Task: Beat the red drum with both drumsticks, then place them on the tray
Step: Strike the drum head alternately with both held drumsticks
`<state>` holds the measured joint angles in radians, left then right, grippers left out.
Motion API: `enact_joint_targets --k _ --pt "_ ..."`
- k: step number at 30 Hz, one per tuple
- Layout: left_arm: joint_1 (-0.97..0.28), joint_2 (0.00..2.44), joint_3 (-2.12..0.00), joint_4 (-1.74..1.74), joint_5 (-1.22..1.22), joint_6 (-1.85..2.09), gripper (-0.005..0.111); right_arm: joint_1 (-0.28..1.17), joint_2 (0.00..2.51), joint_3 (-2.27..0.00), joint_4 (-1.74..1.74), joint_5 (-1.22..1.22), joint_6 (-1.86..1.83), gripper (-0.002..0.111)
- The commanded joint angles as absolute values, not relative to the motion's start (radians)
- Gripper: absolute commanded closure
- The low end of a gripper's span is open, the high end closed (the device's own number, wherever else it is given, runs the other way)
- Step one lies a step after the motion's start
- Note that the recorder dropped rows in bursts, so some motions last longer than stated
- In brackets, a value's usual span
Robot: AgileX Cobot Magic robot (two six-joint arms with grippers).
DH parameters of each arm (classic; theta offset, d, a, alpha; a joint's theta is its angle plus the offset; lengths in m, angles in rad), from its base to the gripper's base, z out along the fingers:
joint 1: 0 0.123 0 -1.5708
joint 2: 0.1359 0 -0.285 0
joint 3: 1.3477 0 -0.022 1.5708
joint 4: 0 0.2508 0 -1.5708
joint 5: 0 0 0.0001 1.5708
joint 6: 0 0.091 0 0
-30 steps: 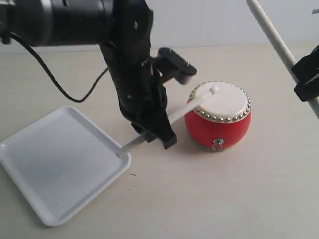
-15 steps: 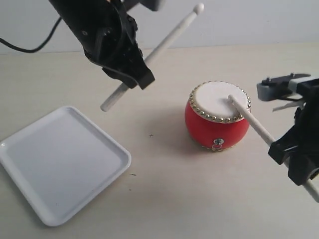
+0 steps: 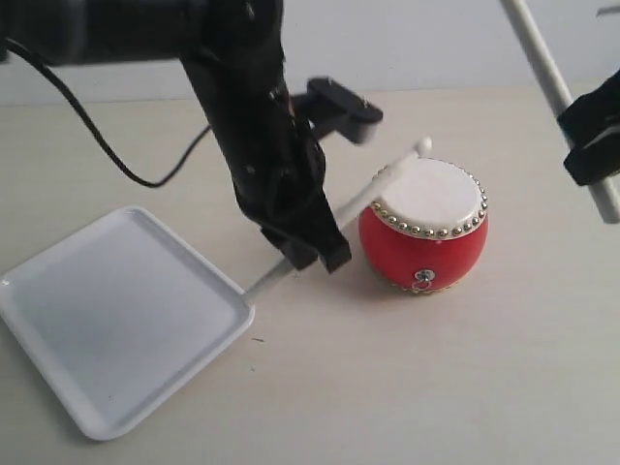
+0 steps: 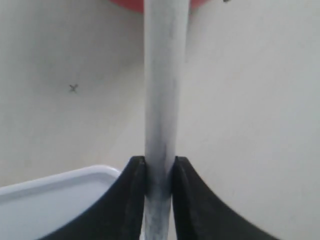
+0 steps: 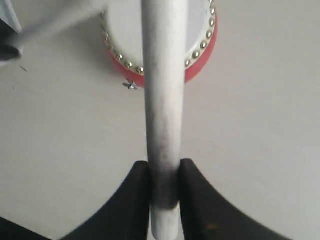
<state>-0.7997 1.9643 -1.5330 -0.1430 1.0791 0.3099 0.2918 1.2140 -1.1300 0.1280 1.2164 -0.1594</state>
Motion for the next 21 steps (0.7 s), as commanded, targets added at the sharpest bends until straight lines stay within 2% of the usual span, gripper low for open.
enact_joint_targets --k 1,7,15,21 --pt "-0.806 2.070 -1.548 -0.145 1.125 0.326 0.107 0.285 1.183 -1.140 0.117 1.221 -0.155 0.108" --pt "-0.776 1.978 -1.584 -0.140 1.204 0.309 0.107 0.285 1.286 -1.084 0.097 1.221 -0.155 0.108" --pt "-0.702 1.721 -1.584 -0.140 1.143 0.293 0.107 0.285 1.549 -0.941 0.150 1.221 -0.164 0.108" --pt "-0.687 1.698 -1.580 -0.149 1.118 0.293 0.107 0.285 1.583 -0.957 0.146 1.221 -0.180 0.108"
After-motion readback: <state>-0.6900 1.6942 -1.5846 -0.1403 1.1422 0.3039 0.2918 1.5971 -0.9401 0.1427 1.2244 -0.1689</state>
